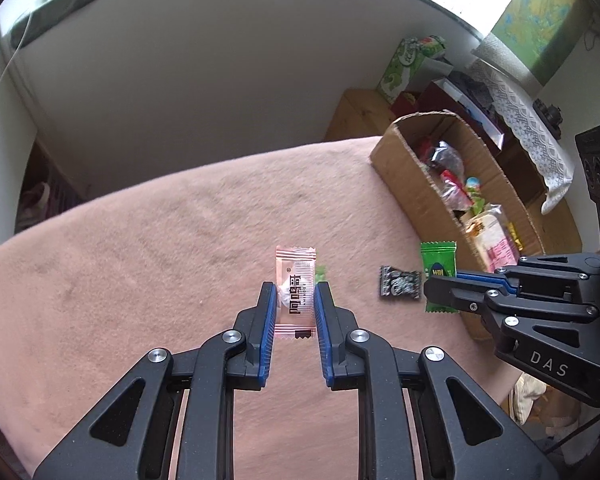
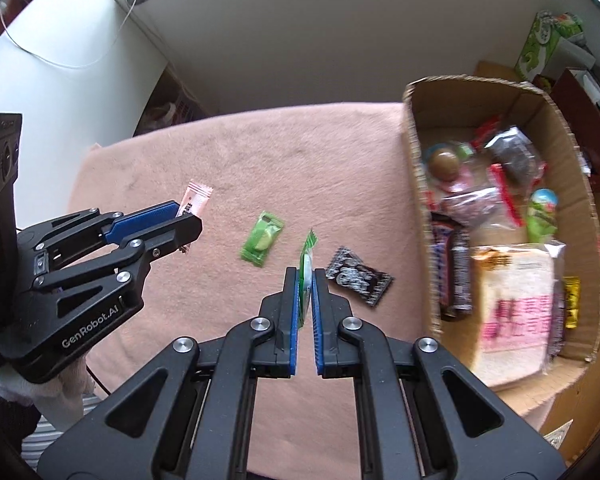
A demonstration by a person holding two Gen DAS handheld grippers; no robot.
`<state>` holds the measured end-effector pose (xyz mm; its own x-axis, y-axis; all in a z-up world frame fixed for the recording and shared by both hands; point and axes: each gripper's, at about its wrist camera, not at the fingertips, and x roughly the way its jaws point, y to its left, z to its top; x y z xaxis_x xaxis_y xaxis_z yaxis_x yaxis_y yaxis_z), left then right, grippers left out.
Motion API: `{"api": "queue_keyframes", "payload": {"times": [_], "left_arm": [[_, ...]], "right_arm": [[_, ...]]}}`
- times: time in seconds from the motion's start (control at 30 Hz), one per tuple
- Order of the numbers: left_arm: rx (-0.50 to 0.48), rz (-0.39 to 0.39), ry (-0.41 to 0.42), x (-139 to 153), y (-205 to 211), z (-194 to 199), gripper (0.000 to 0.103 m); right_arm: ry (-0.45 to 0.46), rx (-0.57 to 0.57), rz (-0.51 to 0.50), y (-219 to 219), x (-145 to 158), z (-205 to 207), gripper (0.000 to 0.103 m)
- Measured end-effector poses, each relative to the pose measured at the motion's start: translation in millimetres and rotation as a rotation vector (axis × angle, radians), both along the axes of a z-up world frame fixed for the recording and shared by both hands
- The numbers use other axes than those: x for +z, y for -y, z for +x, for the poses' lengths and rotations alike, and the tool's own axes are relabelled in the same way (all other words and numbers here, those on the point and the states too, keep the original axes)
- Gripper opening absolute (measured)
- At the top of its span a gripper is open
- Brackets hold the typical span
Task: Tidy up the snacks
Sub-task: 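Carry the pink and dark green candies into the box and open both grippers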
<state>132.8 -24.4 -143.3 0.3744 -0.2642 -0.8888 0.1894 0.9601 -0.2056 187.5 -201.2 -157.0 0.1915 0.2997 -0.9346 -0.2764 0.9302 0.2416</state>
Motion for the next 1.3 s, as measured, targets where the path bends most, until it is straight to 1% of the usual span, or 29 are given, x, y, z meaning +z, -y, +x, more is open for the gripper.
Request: {"api": "queue_keyframes", "payload": {"times": [0.3,0.5,0.83,1.1,1.3], "left_arm": [[-0.097,-0.012,0.044,20.0,44.2,12.4,0.017],[-0.155,-0.018,0.059,25.1,76.0,20.3,0.017],[-0.204,-0.034,0.056,26.6,109.8,34.5,0.017],[-0.228,-0.022,0.052,27.6,139.9,50.7,0.017],[-0.257,-0.006,0.056,28.5,162.0,56.9,0.018]], "right_arm": [[0.055,-0.082,-0.004,50.6,32.3,-4.5,0.006],[0.069,-0.165,-0.016,91.5,37.9,-5.9,0.006],[0.072,-0.265,-0.030,142.3,37.2,-10.2,0.006],[0.041,-0.299,-0.022,165.0,22.4,-4.3,0.006],[0.032,-0.311,-0.017,171.8,15.3,-1.9,0.006]]}}
